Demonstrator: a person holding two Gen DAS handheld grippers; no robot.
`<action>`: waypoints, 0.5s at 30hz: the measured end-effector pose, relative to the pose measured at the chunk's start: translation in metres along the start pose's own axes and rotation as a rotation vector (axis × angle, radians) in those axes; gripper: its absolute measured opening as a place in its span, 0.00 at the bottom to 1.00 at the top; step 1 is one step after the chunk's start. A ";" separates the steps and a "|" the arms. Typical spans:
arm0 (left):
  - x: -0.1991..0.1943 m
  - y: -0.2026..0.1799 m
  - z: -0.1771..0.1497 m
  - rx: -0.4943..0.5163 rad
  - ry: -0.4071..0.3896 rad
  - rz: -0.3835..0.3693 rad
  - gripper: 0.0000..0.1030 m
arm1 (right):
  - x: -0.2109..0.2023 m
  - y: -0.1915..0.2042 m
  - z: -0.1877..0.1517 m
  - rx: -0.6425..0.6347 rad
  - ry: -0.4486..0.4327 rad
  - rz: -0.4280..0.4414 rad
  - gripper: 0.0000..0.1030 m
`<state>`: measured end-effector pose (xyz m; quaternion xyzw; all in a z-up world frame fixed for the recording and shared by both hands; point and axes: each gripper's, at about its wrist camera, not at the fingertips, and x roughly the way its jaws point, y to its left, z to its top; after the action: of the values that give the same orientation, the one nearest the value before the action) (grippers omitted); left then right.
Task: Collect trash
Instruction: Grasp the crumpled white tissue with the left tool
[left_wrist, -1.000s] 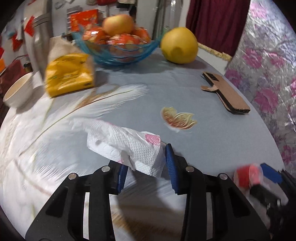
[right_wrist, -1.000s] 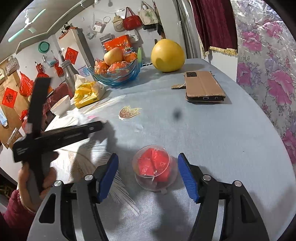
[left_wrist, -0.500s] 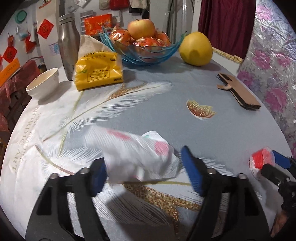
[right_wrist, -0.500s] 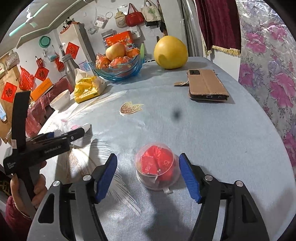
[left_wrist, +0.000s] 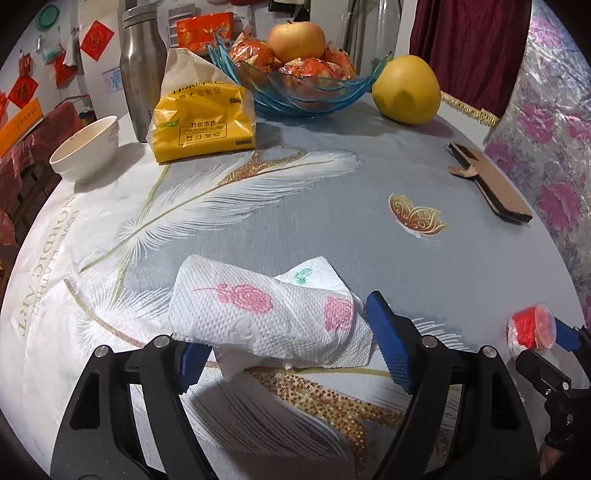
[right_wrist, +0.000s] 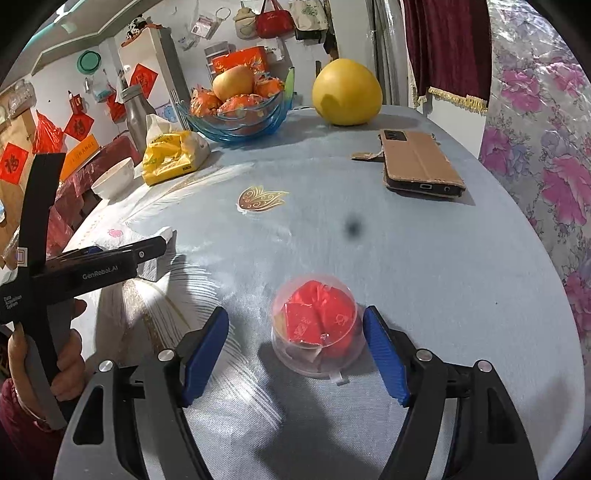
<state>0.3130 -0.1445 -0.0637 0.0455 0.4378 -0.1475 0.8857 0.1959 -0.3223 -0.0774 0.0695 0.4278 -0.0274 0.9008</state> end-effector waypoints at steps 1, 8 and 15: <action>0.000 -0.001 0.000 0.004 0.001 0.004 0.74 | 0.001 0.001 0.000 -0.003 0.003 -0.005 0.72; 0.007 -0.006 -0.003 0.041 0.037 0.048 0.77 | 0.005 0.004 0.001 -0.018 0.022 -0.039 0.73; 0.006 -0.007 -0.004 0.043 0.029 0.047 0.74 | 0.009 0.008 0.001 -0.038 0.039 -0.075 0.73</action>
<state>0.3111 -0.1515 -0.0701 0.0770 0.4462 -0.1355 0.8813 0.2028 -0.3140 -0.0829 0.0368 0.4480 -0.0519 0.8918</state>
